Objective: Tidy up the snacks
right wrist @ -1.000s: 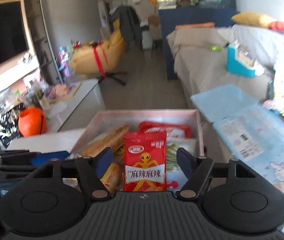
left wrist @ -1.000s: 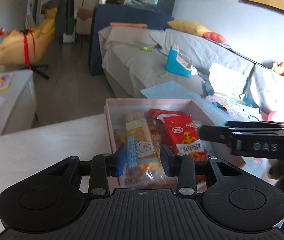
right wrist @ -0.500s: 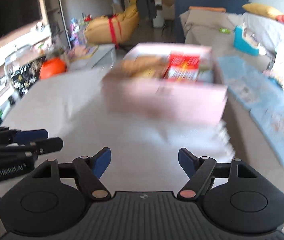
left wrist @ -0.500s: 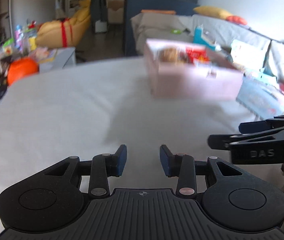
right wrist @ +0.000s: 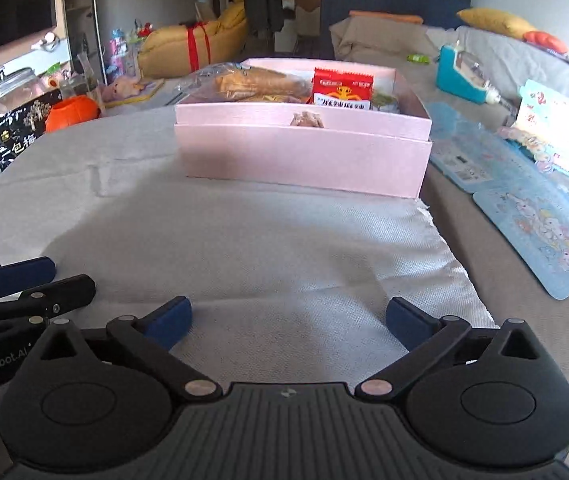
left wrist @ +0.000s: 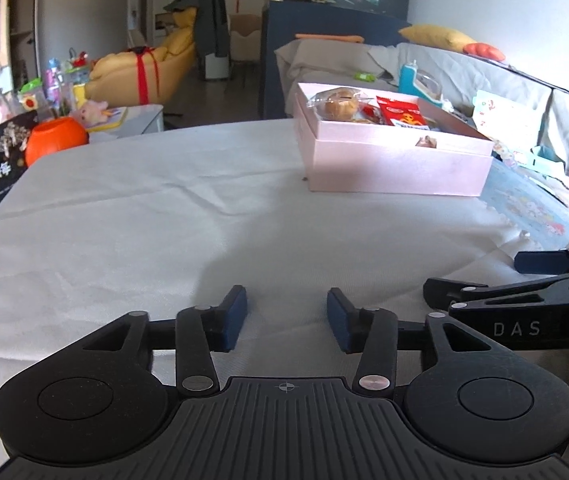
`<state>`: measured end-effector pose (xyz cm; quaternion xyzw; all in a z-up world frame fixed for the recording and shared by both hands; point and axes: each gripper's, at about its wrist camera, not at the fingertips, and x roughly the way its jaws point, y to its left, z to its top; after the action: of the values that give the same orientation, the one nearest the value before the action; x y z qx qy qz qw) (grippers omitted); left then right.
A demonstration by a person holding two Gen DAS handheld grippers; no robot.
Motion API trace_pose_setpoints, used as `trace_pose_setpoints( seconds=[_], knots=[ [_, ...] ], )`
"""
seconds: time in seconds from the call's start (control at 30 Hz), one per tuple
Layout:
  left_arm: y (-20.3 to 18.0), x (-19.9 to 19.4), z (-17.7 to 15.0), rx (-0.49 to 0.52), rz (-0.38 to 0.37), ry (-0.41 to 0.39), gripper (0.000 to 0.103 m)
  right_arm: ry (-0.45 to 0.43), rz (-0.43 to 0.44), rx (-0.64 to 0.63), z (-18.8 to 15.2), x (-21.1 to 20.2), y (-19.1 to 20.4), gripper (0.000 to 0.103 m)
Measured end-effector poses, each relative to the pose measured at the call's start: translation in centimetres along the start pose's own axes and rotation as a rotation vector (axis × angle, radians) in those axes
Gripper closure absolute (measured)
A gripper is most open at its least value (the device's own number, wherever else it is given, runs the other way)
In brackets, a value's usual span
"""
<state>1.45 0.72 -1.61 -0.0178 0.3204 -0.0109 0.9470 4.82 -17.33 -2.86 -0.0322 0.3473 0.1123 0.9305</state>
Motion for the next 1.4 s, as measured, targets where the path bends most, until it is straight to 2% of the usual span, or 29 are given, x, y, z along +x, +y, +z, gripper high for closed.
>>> trace_pose_setpoints(
  seconds=[1.4],
  knots=[
    [-0.29,-0.03,0.05,0.014,0.026,-0.01,0.05,-0.02,-0.015,0.015,-0.25,0.32,-0.06,0.0]
  ],
)
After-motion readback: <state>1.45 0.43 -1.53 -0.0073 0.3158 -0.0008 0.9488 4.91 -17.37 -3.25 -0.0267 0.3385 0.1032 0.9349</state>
